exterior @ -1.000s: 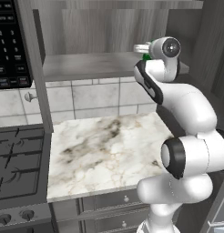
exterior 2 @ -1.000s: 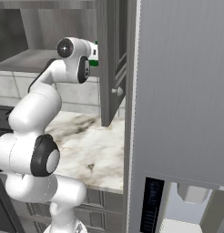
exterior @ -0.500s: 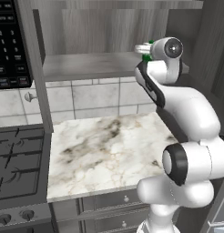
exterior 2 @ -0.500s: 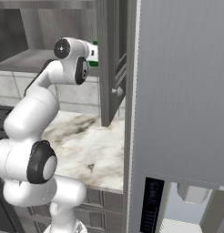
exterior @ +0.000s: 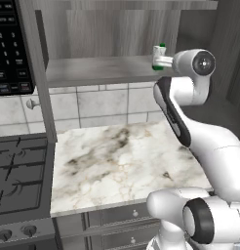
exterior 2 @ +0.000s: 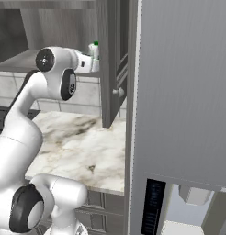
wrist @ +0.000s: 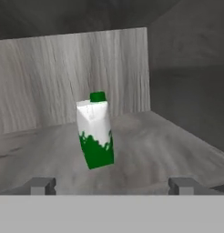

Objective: Sort all alcoholic drinks to one cabinet, and non-alcoholic drinks to the other.

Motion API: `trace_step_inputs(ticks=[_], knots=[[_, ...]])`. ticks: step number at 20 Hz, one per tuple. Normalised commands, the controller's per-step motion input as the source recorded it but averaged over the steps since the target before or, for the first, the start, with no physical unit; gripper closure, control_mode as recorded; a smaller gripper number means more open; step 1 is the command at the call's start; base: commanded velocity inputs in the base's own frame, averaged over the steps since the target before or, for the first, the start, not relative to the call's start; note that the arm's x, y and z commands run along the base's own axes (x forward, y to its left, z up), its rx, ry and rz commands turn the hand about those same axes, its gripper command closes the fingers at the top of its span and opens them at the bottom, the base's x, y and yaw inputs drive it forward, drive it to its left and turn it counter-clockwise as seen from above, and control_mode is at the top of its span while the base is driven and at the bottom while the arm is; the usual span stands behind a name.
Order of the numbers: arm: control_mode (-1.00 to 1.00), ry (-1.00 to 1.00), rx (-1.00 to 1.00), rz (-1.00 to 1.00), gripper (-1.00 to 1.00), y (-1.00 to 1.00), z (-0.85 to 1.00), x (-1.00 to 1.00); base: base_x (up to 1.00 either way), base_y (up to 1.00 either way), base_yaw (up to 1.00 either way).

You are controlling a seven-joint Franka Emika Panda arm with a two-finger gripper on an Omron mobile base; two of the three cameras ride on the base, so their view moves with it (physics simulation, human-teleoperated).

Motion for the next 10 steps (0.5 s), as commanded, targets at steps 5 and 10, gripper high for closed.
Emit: trace_step_inputs(ticks=[5,10], knots=[[-1.00,0.01,0.07,0.00,-1.00,0.26,0.12,-1.00,0.00,0.00,0.00],[-1.00,0.13,0.07,0.00,-1.00,0.31,0.15,-1.00,0.00,0.00,0.00]])
